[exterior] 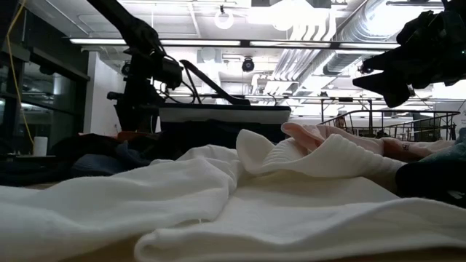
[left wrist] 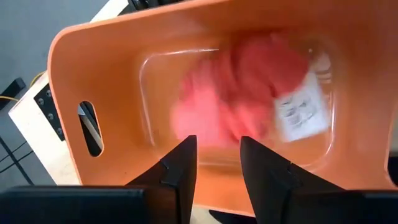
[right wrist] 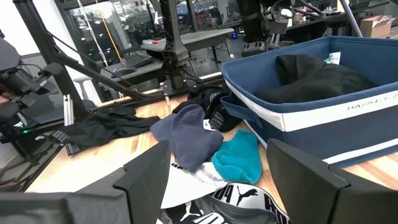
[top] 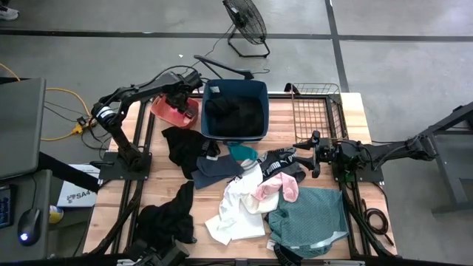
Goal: Pick & Place Cloths
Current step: Put the pink sock into the orange bin, then put the dark blue sock into the orange bin
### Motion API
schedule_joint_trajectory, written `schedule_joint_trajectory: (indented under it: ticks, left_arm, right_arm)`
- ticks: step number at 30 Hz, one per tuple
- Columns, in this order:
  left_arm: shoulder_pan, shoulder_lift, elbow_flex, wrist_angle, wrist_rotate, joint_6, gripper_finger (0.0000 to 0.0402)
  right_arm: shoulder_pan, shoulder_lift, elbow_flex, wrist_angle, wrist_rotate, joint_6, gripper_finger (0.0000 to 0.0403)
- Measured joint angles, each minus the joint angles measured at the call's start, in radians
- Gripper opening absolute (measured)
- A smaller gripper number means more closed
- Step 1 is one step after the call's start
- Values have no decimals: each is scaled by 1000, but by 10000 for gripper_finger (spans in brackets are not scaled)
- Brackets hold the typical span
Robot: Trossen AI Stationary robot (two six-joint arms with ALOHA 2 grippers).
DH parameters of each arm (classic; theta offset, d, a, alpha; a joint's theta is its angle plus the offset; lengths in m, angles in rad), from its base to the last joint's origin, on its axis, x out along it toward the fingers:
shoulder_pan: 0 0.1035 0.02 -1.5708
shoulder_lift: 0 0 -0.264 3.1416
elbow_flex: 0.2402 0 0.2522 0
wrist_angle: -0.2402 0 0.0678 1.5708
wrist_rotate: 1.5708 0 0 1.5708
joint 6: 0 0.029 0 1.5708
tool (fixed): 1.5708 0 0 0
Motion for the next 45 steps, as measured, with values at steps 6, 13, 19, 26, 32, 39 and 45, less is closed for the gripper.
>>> schedule_joint_trajectory:
  ticks: [6, 13, 19, 26, 32, 39, 45]
  left_arm:
    - [-8, -1, 47, -82, 18, 0, 119]
    - [-114, -38, 77, -131, 145, 82, 119]
    - [-258, -114, 77, -137, 185, 77, 119]
    - [-483, -170, 77, -139, 232, 116, 119]
    - [-656, -162, 76, -87, 237, 168, 119]
    - [-792, -156, 29, 73, 236, 131, 119]
    - [-870, -156, -18, 164, 235, 78, 119]
  right_arm:
    - [0, 0, 0, 0, 0, 0, 259]
    - [0, 0, 0, 0, 0, 0, 259]
    - [0, 0, 0, 0, 0, 0, 259]
    - [0, 0, 0, 0, 0, 0, 259]
    - [0, 0, 0, 0, 0, 0, 259]
    - [0, 0, 0, 0, 0, 0, 259]
    - [0, 0, 0, 0, 0, 0, 259]
